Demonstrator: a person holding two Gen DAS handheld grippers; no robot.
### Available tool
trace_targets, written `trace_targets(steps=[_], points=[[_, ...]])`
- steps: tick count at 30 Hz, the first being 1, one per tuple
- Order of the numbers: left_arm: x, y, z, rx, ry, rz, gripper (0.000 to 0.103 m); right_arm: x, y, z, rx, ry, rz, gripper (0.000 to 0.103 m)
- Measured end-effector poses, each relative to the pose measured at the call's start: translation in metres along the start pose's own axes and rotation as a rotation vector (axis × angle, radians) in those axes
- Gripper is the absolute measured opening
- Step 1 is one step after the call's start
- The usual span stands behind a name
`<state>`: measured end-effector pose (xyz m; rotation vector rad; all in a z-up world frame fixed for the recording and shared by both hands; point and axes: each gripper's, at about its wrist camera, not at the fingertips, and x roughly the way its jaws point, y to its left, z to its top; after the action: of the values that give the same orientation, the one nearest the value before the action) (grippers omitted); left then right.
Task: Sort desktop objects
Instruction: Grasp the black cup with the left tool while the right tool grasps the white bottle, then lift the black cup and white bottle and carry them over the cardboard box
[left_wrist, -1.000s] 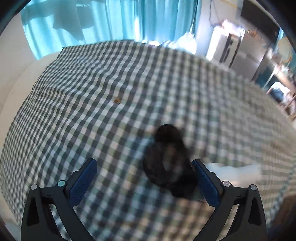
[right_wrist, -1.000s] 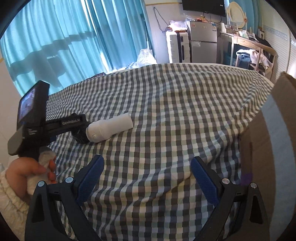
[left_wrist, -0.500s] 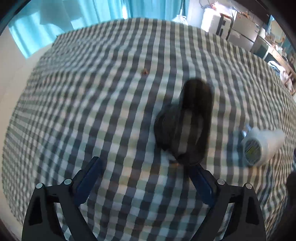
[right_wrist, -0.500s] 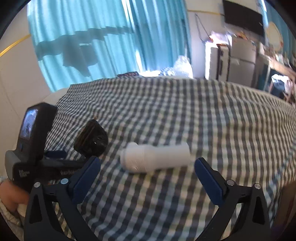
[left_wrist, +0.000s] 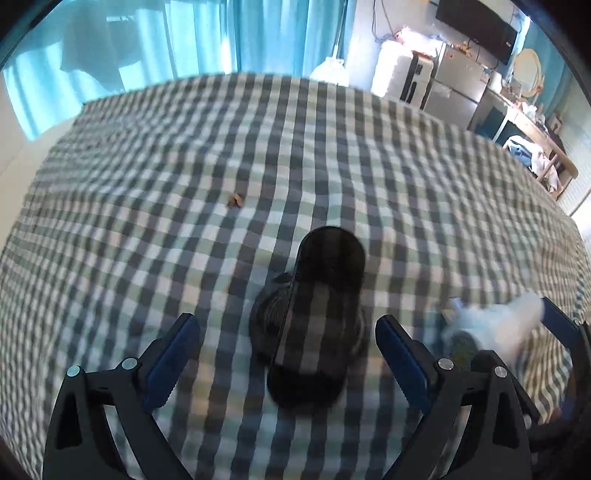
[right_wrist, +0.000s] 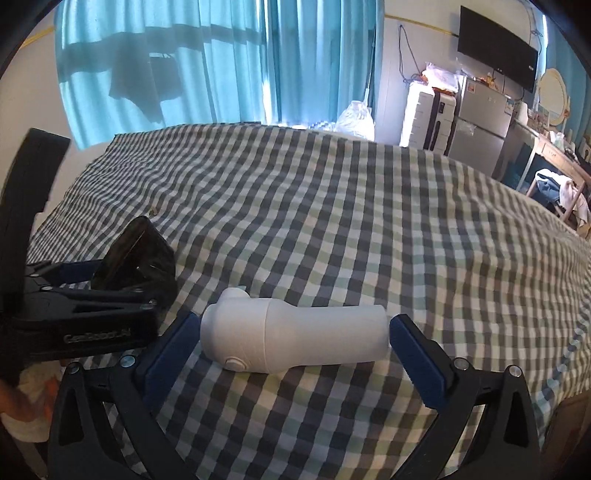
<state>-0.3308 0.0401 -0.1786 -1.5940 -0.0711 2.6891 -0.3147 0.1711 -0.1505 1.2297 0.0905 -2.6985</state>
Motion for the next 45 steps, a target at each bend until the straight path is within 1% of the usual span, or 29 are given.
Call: trace_targets(steps=[1, 2, 4, 5, 6, 7, 9, 12, 14, 19, 21, 25, 27, 30, 35, 37, 41, 43, 45], points=[[0.004, 0.000, 0.001, -0.001, 0.007, 0.003, 0.099, 0.003, 0.000, -0.001, -0.006, 0.009, -0.003, 0.103], [0.005, 0.001, 0.002, 0.001, -0.006, 0.002, 0.098, 0.009, 0.002, -0.002, -0.020, 0.025, -0.006, 0.103], [0.004, -0.001, 0.001, 0.027, -0.037, 0.001, 0.092, 0.018, 0.003, -0.005, -0.035, 0.049, -0.016, 0.103], [0.004, -0.002, 0.000, 0.044, -0.046, -0.001, 0.082, 0.023, 0.002, -0.006, -0.036, 0.060, -0.023, 0.103], [0.002, -0.003, 0.001, 0.067, -0.055, -0.010, 0.067, 0.024, 0.001, -0.006, -0.034, 0.062, -0.026, 0.103], [-0.001, -0.006, 0.000, 0.094, -0.067, -0.012, 0.065, 0.026, 0.000, -0.006, -0.031, 0.064, -0.027, 0.103], [-0.002, -0.008, 0.001, 0.121, -0.061, -0.009, 0.065, 0.024, -0.004, -0.005, -0.006, 0.058, -0.011, 0.100], [-0.007, 0.000, 0.000, 0.090, -0.050, -0.021, 0.065, 0.021, -0.006, -0.006, 0.009, 0.068, -0.006, 0.100], [-0.015, 0.009, -0.001, 0.074, -0.055, -0.030, 0.065, 0.015, -0.007, -0.007, 0.023, 0.058, -0.006, 0.100], [-0.042, 0.016, -0.010, 0.061, -0.068, -0.029, 0.065, -0.011, -0.006, -0.009, 0.046, 0.029, 0.000, 0.100], [-0.057, 0.020, -0.014, 0.050, -0.066, -0.043, 0.065, -0.027, -0.004, -0.009, 0.061, 0.021, 0.009, 0.100], [-0.096, 0.026, -0.020, 0.046, -0.092, -0.039, 0.065, -0.071, 0.003, -0.007, 0.071, -0.024, 0.019, 0.100], [-0.117, 0.029, -0.024, 0.050, -0.108, -0.041, 0.065, -0.100, 0.005, -0.005, 0.072, -0.047, 0.021, 0.100], [-0.153, 0.028, -0.027, 0.055, -0.147, -0.059, 0.065, -0.146, 0.006, -0.001, 0.095, -0.111, 0.055, 0.100], [-0.218, 0.019, -0.034, 0.066, -0.224, -0.098, 0.065, -0.230, 0.009, -0.001, 0.081, -0.224, 0.032, 0.100], [-0.239, 0.007, -0.036, 0.086, -0.242, -0.122, 0.065, -0.266, 0.009, -0.004, 0.075, -0.270, 0.019, 0.100], [-0.286, -0.026, -0.041, 0.129, -0.298, -0.185, 0.065, -0.317, 0.001, -0.008, 0.071, -0.317, -0.039, 0.100], [-0.307, -0.047, -0.046, 0.162, -0.331, -0.223, 0.065, -0.344, -0.011, -0.015, 0.080, -0.348, -0.074, 0.100], [-0.320, -0.072, -0.051, 0.187, -0.333, -0.269, 0.065, -0.363, -0.028, -0.020, 0.091, -0.359, -0.096, 0.100]])
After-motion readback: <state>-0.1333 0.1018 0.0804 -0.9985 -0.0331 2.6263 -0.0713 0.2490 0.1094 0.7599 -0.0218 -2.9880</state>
